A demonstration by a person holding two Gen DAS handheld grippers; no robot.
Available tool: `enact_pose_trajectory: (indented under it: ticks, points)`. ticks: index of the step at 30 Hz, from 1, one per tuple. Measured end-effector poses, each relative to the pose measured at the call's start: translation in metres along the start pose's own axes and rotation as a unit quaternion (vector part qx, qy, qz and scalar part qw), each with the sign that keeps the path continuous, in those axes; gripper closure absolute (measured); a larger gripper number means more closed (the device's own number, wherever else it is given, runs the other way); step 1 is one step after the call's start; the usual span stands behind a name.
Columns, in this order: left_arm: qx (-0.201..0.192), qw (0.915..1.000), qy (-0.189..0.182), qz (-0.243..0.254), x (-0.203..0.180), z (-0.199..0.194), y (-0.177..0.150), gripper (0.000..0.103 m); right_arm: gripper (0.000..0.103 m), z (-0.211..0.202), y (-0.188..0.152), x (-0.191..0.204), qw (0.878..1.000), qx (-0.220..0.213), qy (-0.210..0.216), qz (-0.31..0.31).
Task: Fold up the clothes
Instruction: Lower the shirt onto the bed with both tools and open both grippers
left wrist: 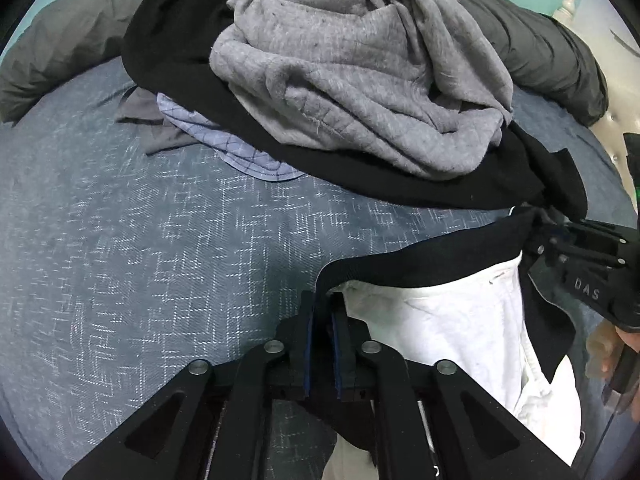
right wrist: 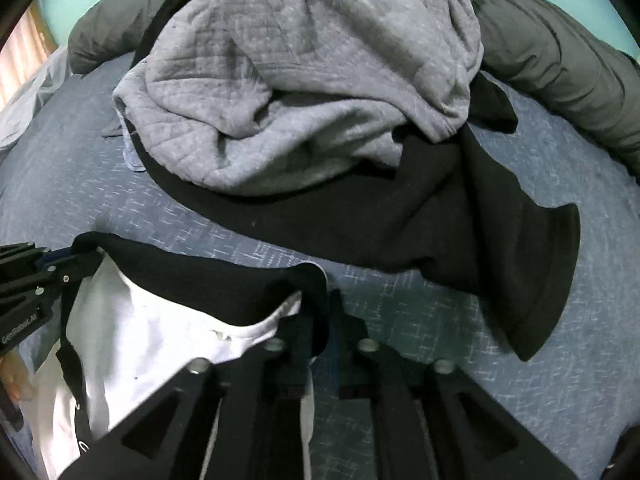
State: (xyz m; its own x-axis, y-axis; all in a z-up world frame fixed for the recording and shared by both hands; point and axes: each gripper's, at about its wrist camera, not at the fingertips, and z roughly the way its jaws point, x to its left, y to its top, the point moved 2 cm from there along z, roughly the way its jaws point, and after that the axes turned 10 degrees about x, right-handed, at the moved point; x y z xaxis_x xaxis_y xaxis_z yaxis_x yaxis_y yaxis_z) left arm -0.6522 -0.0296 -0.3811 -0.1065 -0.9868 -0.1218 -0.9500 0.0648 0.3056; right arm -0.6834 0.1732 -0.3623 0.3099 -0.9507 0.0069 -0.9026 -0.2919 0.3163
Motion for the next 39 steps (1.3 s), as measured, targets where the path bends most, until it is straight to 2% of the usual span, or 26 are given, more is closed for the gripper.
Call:
enact_pose_trajectory:
  ticks: [1,2,4,6,7,12,16,18,21,26,28,30,33,39]
  points:
    - [-0.001,1.0,-0.009,-0.002,0.0,-0.002,-0.002,0.053,0.053,-0.001,-0.001,-0.001,1.0,0.0,-0.001,0.001]
    - [-0.003,0.9998,-0.021,-0.003,0.0,-0.004,-0.004,0.044,0.052,-0.002,-0.002,-0.002,1.0,-0.001,-0.002,0.003]
    - [-0.006,0.9995,-0.031,-0.004,0.001,-0.009,-0.009,0.043,0.051,-0.007,-0.005,-0.005,1.0,-0.009,0.001,0.008]
    - [-0.01,0.9996,-0.027,-0.004,0.002,-0.016,-0.015,0.037,0.041,-0.021,-0.013,-0.012,0.999,-0.031,0.015,0.02]
    - [-0.015,0.9993,-0.033,-0.006,0.004,-0.02,-0.019,0.034,0.041,-0.029,-0.018,-0.015,0.998,-0.043,0.023,0.028]
    - [-0.038,0.9978,-0.05,-0.02,0.028,-0.041,-0.057,0.034,0.04,-0.066,-0.058,-0.031,0.988,-0.1,0.083,0.087]
    - [-0.043,0.9971,-0.056,-0.027,0.051,-0.058,-0.099,0.034,0.04,-0.089,-0.107,-0.03,0.972,-0.128,0.146,0.135]
    - [-0.039,0.9971,-0.06,-0.027,0.059,-0.064,-0.125,0.034,0.04,-0.099,-0.146,-0.028,0.965,-0.13,0.166,0.158]
    - [-0.036,0.9965,-0.07,-0.028,0.064,-0.074,-0.157,0.034,0.039,-0.115,-0.201,-0.027,0.959,-0.133,0.174,0.178]
    - [-0.023,0.9956,-0.084,-0.035,0.069,-0.08,-0.204,0.034,0.036,-0.138,-0.278,-0.017,0.962,-0.117,0.163,0.183]
    - [-0.017,0.9956,-0.084,-0.038,0.068,-0.079,-0.218,0.034,0.036,-0.144,-0.304,-0.019,0.956,-0.116,0.168,0.21]
    - [-0.013,0.9959,-0.081,-0.038,0.067,-0.079,-0.229,0.034,0.036,-0.151,-0.328,-0.022,0.944,-0.124,0.18,0.246]
    - [-0.013,0.9967,-0.066,-0.046,0.069,-0.082,-0.242,0.034,0.036,-0.158,-0.355,-0.023,0.93,-0.134,0.194,0.28]
    - [0.001,0.9975,-0.051,-0.048,0.067,-0.078,-0.26,0.034,0.036,-0.166,-0.38,-0.011,0.93,-0.145,0.198,0.275]
